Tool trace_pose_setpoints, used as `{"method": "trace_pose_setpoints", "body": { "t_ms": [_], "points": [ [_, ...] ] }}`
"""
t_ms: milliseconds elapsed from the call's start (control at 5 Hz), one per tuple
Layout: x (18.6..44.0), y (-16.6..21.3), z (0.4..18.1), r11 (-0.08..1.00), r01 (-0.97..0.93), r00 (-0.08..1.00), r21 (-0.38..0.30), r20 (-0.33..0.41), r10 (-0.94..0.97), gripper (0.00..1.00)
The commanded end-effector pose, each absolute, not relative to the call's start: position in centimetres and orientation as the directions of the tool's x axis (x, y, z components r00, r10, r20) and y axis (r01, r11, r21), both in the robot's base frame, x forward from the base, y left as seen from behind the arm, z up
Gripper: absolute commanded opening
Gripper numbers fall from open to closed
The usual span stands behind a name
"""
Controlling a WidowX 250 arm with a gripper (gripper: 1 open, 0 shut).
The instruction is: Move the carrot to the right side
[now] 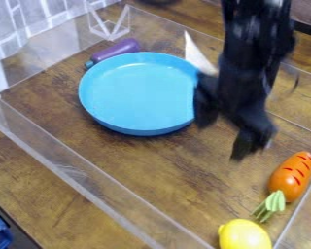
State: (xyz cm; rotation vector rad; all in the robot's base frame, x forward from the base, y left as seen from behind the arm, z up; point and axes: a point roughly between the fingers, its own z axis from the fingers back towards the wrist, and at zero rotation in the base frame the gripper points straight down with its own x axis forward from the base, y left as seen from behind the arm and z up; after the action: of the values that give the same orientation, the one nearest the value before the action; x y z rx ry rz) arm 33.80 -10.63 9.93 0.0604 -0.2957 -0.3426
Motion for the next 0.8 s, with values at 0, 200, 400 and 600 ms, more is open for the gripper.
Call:
{"method": "trace_pose_setpoints", "body": {
  "t_ms": [0,200,400,600],
  "points": [
    [35.3,-7.6,15.8,0.972,0.194,0.888,0.133,0.398,-0.232,1.00],
    [36.5,-5.4,16.3,0.989,0.091,0.888,0.120,0.440,-0.135,1.00],
    [37.9,-5.3,15.5,0.991,0.066,0.885,0.117,0.453,-0.113,1.00],
    [39.2,-6.4,15.6,0.990,0.084,0.877,0.111,0.464,-0.126,1.00]
  ]
}}
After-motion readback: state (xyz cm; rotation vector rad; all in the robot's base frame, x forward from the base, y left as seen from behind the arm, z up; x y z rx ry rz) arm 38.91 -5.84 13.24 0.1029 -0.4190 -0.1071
